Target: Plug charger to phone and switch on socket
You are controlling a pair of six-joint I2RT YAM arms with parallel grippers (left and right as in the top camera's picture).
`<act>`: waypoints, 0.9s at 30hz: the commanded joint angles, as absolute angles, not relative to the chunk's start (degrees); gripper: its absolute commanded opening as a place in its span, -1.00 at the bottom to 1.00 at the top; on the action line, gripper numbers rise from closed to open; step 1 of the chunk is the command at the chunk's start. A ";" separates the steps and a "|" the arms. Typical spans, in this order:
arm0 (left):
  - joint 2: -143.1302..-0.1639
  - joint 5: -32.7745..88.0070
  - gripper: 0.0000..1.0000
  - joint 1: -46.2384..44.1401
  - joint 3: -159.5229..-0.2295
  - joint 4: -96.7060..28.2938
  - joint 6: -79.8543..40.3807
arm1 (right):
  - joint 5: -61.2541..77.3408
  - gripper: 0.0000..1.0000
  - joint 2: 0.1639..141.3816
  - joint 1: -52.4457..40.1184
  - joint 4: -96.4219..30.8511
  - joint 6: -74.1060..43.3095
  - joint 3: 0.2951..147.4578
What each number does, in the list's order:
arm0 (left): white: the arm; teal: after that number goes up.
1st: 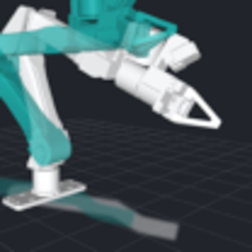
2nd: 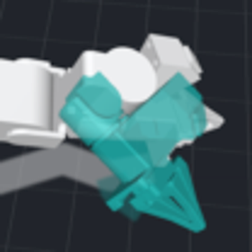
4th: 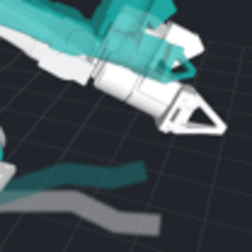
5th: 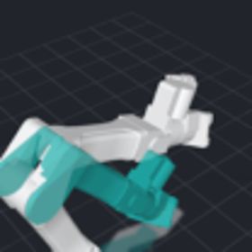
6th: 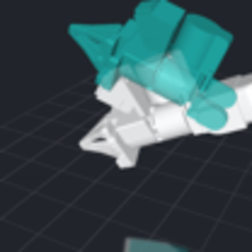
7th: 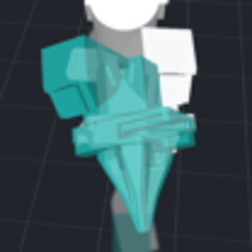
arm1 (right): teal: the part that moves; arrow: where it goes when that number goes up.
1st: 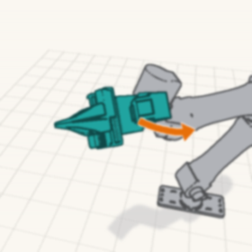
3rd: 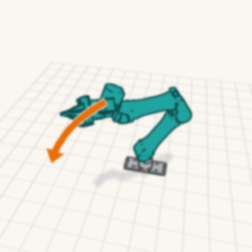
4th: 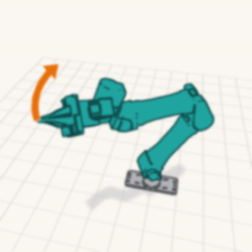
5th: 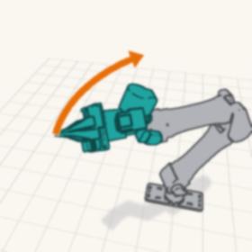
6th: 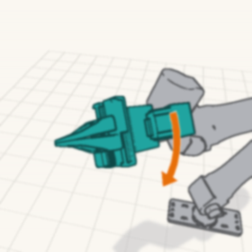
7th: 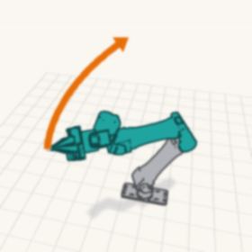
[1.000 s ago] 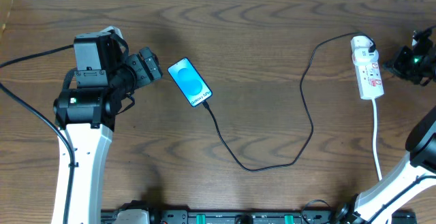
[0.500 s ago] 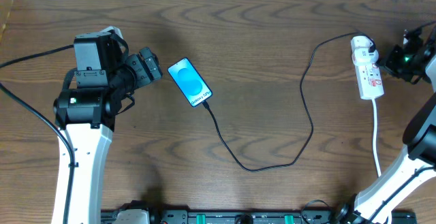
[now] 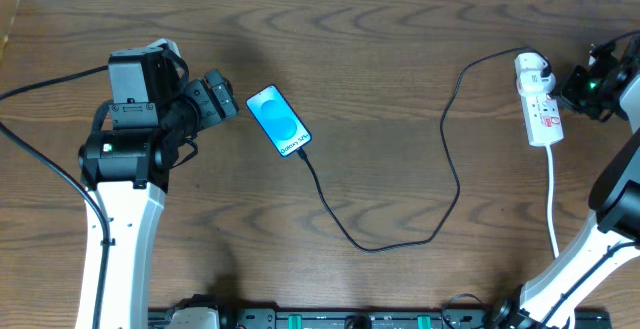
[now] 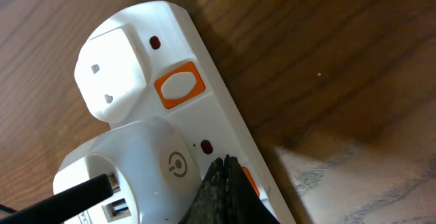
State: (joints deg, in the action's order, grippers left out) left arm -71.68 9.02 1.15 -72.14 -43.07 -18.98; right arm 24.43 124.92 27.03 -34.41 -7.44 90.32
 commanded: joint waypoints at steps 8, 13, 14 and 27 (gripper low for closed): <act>-71.48 8.47 0.92 1.50 -72.51 -43.05 -18.02 | 26.59 -0.98 126.56 20.53 -37.74 -11.92 88.77; -71.48 8.45 0.91 1.50 -72.51 -43.05 -18.02 | 24.67 -0.98 126.56 17.96 -39.66 -15.73 88.75; -71.48 8.47 0.91 1.50 -72.51 -43.05 -18.02 | 24.56 -0.98 126.56 17.76 -39.79 -15.99 88.75; -71.48 8.47 0.91 1.50 -72.51 -43.07 -18.02 | 24.49 -0.98 126.56 13.10 -42.68 -22.22 88.75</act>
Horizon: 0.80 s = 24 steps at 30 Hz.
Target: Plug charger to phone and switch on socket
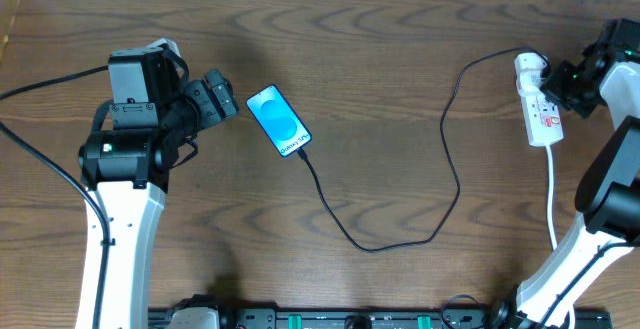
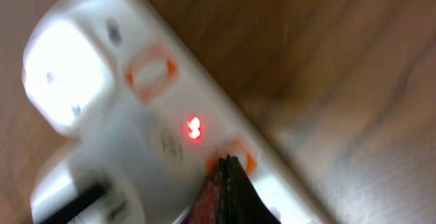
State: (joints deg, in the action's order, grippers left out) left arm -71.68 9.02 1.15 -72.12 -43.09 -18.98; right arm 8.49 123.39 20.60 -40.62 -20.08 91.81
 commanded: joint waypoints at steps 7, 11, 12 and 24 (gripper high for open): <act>-71.48 8.45 0.91 1.50 -72.51 -43.05 -18.02 | 16.34 -0.98 126.32 14.00 -40.38 -27.18 89.01; -71.48 8.45 0.91 1.50 -72.51 -43.05 -18.02 | 19.46 -0.63 120.84 22.06 -43.20 -22.26 92.25; -71.48 8.45 0.91 1.50 -72.51 -43.05 -18.02 | 20.88 -0.49 118.41 23.79 -44.56 -20.14 93.06; -71.48 8.47 0.91 1.50 -72.51 -43.05 -18.00 | 27.94 0.99 74.65 24.86 -69.80 0.73 93.95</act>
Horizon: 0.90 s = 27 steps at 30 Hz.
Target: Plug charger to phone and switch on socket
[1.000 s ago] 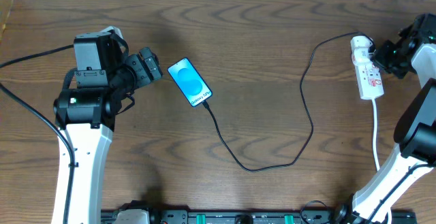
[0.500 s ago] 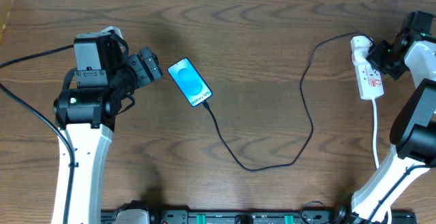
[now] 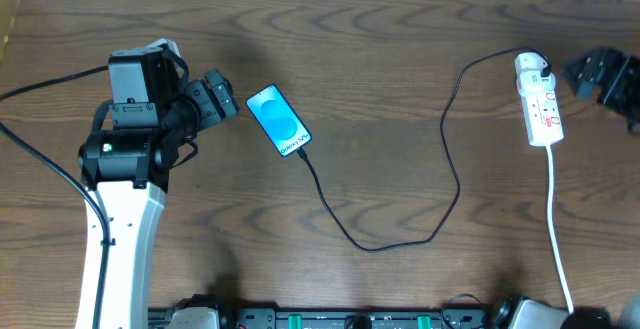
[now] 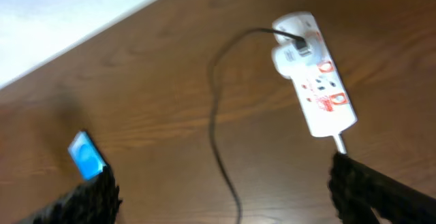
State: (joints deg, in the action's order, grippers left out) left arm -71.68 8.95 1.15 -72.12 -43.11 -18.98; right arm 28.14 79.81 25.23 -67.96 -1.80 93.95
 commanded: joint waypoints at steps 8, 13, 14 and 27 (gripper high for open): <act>-71.50 8.47 0.91 1.50 -72.51 -43.05 -18.02 | 20.93 0.99 56.62 24.86 -72.25 3.92 93.95; -71.48 8.45 0.91 1.50 -72.51 -43.05 -18.02 | 21.30 0.99 51.48 22.79 -69.69 3.22 87.99; -71.48 8.47 0.91 1.50 -72.51 -43.05 -18.02 | 20.25 0.99 48.05 19.66 -61.76 3.27 81.41; -71.48 8.47 0.91 1.50 -72.51 -43.05 -18.02 | 3.11 0.98 8.49 4.84 -4.62 -1.26 12.78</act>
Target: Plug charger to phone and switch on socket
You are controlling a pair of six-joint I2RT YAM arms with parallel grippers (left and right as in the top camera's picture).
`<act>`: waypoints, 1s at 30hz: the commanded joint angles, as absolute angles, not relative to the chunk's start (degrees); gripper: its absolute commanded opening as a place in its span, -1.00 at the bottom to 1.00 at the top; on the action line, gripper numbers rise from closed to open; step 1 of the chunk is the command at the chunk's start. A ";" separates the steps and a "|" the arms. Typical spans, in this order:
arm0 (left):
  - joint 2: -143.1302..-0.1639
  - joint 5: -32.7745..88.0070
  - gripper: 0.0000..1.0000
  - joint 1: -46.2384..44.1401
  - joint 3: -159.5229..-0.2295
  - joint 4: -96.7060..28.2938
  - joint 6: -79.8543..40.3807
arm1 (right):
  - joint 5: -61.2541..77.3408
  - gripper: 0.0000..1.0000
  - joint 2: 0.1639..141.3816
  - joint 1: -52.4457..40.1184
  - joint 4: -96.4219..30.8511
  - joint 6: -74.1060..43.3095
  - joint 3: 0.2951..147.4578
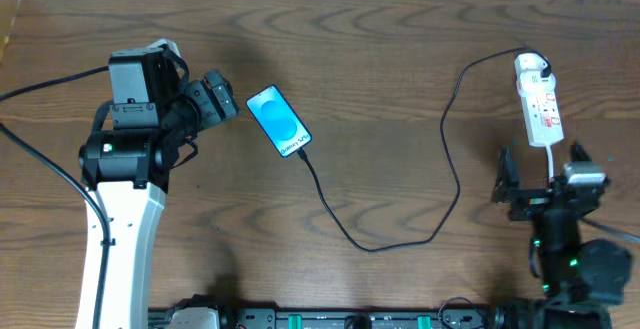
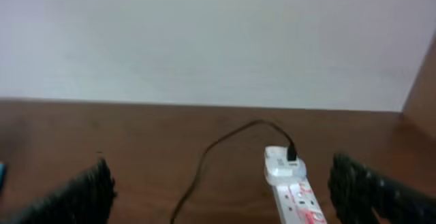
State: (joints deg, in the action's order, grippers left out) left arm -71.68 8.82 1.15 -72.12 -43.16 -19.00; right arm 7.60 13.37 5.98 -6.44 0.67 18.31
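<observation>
The phone lies face up with a blue screen, left of the table's middle. A black charger cable is plugged into its near end. The cable loops right and up to a white adapter on the white power strip at the far right. My right gripper sits near the front right, short of the strip, open with nothing between its fingers. In the right wrist view the strip and adapter lie ahead between the spread fingers. My left gripper rests just left of the phone.
The strip's white lead runs toward the front edge, passing beside my right arm. The left arm's white link stands at the front left. A pale wall borders the table's far edge.
My right gripper has moved from beside the strip at the far right to the front right, short of the strip's near end. It stays open. Phone, cable and left arm have not moved.
My right gripper was shut with its tip by an orange switch on the strip, the indicator dark. Then the tip was on the switch and a red light showed. Then the gripper was open, right of the strip, and now it is back near the front edge.
</observation>
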 commanded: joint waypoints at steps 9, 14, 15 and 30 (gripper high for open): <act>-71.48 8.45 0.92 1.50 -72.51 -43.05 -18.02 | 3.09 0.99 0.27 4.73 -4.10 -5.50 0.32; -71.50 8.45 0.91 1.50 -72.51 -43.05 -18.02 | 3.14 0.99 0.27 4.78 -4.05 -5.52 0.32; -71.48 8.45 0.91 1.50 -72.51 -43.05 -18.02 | 3.14 0.99 0.30 4.78 -4.08 -5.52 0.32; -71.31 7.79 0.91 1.52 -72.49 -43.09 -17.96 | 3.14 0.98 0.30 4.78 -4.08 -5.52 0.32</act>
